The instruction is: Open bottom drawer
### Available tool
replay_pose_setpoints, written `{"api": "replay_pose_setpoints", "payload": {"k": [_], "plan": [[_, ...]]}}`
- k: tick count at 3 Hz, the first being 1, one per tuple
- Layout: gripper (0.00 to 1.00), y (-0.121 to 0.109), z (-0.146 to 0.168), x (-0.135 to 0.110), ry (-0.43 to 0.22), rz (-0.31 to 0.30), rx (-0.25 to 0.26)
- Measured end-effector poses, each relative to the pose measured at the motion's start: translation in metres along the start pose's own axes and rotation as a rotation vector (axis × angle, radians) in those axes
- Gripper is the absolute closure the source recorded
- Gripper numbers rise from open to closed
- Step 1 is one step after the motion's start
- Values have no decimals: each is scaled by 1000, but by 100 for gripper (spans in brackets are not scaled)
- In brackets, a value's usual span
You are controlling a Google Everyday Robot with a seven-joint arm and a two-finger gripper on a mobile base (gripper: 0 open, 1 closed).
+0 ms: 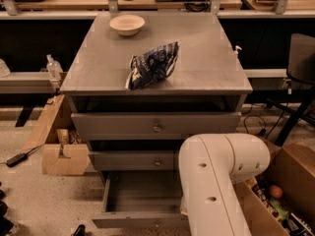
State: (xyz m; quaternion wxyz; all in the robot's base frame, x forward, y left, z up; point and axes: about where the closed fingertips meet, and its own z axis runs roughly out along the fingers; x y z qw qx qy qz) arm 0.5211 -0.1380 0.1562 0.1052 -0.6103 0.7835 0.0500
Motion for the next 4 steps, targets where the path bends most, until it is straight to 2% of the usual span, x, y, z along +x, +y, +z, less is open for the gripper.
{"api": "replay_pose_setpoints", "payload": {"k": [1,2,3,4], "plan": [[0,-7,1,-3,0,0,0],[0,-7,1,-3,0,0,0],[19,-5,2,-3,0,0,-3],[50,-3,4,-2,1,0,-6]]}}
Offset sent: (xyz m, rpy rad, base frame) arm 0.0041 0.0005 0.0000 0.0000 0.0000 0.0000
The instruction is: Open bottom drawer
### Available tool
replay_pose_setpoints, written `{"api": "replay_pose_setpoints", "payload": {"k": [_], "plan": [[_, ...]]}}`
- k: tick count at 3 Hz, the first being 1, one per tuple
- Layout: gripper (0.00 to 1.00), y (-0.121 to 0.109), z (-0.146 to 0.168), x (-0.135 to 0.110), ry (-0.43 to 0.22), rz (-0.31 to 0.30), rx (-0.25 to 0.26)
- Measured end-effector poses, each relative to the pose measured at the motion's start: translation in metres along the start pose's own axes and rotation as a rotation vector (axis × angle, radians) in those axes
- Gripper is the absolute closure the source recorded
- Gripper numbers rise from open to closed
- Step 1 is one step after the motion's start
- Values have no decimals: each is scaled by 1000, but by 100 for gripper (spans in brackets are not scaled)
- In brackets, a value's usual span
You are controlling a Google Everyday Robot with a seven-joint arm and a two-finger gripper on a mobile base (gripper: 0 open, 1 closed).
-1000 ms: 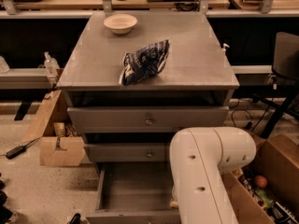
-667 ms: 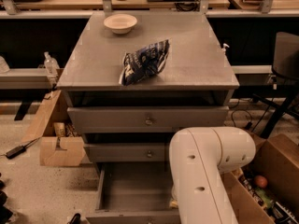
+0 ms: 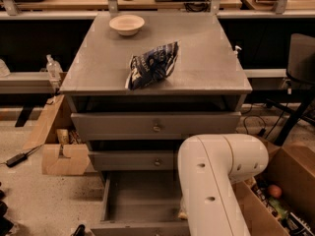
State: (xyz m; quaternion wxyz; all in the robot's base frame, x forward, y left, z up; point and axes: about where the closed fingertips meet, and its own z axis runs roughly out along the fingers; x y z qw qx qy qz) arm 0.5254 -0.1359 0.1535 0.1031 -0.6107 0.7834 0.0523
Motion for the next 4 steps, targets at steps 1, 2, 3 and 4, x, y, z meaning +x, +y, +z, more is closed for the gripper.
{"api": "replay_pose_setpoints", "payload": {"k": [1,2,3,4], "plan": [[73,1,1,0,0,0,-2],[96,-7,-5,0,6,-4,0],[100,-38,-21,-2,20,-14,14],[100,-38,-21,-2,20,-14,14]]}}
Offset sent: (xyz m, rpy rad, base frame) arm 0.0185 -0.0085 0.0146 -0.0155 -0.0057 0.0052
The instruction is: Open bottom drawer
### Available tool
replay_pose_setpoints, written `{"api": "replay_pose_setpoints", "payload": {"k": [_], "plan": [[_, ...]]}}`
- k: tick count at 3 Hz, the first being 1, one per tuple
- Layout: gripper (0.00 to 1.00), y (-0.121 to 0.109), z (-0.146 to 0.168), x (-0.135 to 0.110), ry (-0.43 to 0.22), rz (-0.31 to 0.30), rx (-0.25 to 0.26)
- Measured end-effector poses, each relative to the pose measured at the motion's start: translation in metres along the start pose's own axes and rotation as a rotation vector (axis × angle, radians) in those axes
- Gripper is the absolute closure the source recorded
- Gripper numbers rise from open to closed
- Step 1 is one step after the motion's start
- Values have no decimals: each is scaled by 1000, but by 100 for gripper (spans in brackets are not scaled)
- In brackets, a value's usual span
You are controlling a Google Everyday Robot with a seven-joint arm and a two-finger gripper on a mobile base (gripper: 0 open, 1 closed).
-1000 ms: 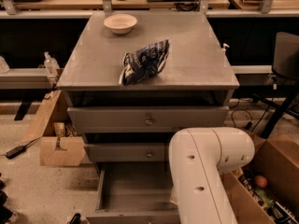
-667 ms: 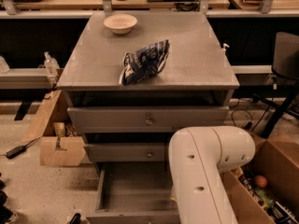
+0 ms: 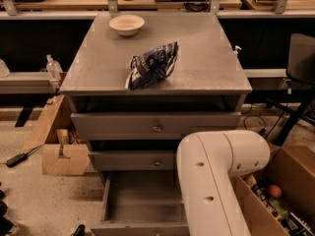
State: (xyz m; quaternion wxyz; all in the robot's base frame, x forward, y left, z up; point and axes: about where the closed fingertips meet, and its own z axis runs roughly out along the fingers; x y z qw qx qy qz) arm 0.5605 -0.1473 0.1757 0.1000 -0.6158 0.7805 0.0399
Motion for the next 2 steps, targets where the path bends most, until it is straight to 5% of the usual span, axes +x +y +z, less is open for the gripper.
{"api": "replay_pose_setpoints", "payload": {"k": [1,2], "plan": [[100,35,15,14,12,43,-41],[100,97,26,38,17,150,-85]]}}
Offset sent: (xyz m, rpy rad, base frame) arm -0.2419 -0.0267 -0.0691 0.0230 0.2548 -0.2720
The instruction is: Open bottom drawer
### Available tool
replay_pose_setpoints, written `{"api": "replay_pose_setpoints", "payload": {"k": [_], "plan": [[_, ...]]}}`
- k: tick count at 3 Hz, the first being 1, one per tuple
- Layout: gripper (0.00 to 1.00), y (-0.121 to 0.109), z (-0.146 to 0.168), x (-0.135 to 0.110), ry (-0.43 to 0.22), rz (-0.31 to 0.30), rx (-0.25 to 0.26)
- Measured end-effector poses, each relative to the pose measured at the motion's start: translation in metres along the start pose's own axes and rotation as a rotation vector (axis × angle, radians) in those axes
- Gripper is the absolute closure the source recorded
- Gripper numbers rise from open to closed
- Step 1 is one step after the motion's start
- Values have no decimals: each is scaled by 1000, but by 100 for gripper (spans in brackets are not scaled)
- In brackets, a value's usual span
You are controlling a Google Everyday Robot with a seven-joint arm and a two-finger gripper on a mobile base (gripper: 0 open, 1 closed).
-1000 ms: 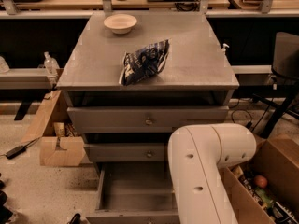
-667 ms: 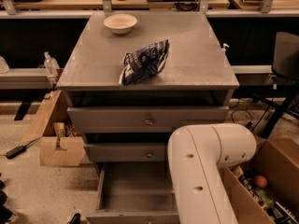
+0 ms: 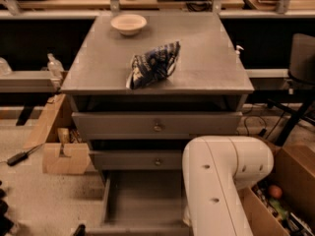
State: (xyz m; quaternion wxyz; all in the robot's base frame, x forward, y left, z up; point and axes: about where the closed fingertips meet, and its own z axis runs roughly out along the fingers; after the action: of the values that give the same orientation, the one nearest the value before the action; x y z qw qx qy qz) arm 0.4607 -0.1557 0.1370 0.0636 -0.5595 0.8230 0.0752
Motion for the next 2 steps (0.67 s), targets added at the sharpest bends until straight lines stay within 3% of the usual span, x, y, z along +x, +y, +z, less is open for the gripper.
{"api": "replay_pose_setpoints", "payload": {"k": [1,2], "plan": [[100,-4,-6,-4,0,0,0],[100,12,-7,3,4,25,-8]]}}
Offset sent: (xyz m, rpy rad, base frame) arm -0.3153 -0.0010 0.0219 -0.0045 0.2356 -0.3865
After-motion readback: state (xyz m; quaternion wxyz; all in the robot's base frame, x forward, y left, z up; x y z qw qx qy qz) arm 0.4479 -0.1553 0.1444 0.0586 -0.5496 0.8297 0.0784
